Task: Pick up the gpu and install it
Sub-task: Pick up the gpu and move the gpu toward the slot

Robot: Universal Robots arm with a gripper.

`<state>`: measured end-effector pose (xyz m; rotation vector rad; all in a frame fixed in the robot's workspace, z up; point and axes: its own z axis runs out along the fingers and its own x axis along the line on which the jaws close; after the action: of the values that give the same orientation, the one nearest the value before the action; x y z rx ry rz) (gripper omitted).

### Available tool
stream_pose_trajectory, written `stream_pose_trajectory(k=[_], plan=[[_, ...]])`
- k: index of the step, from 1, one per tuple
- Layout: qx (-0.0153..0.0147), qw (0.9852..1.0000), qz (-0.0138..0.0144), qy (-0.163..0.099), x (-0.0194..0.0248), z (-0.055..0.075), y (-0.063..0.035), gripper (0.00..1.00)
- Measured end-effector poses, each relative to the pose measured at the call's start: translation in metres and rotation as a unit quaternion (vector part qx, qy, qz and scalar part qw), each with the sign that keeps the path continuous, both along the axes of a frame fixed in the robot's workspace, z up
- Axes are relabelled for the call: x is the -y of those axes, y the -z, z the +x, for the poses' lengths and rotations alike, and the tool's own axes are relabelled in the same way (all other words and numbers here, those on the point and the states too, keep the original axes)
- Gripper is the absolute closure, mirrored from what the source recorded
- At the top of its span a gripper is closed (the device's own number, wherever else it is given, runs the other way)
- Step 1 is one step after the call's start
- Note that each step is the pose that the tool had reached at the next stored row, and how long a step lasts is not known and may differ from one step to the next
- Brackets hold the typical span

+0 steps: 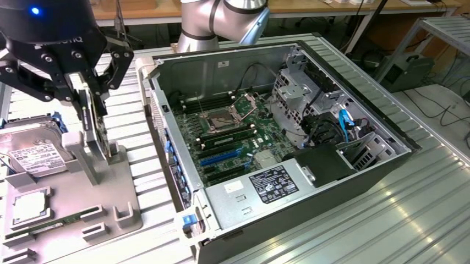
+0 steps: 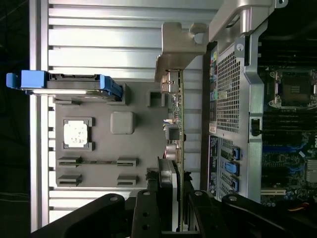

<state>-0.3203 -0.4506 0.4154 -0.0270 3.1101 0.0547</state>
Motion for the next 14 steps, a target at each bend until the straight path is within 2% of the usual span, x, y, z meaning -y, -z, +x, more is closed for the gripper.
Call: stream_pose_trajectory(k=[2,5,6,9,14], plan=[[0.0,1.0,-0.0008,0.0,0.0,0.0002,-0.0048,0.72],[0.0,0.9999,-0.0149,0.0,0.0,0.0003,-0.0112,0.72],[0.0001,0.9999,-0.0172,0.0,0.0,0.0003,-0.0118,0.72],[0.0,0.9998,-0.018,0.0,0.0001,0.0003,-0.0119,0.72],[0.0,0.9998,-0.0179,0.0,-0.0002,0.0017,-0.0119,0.72]])
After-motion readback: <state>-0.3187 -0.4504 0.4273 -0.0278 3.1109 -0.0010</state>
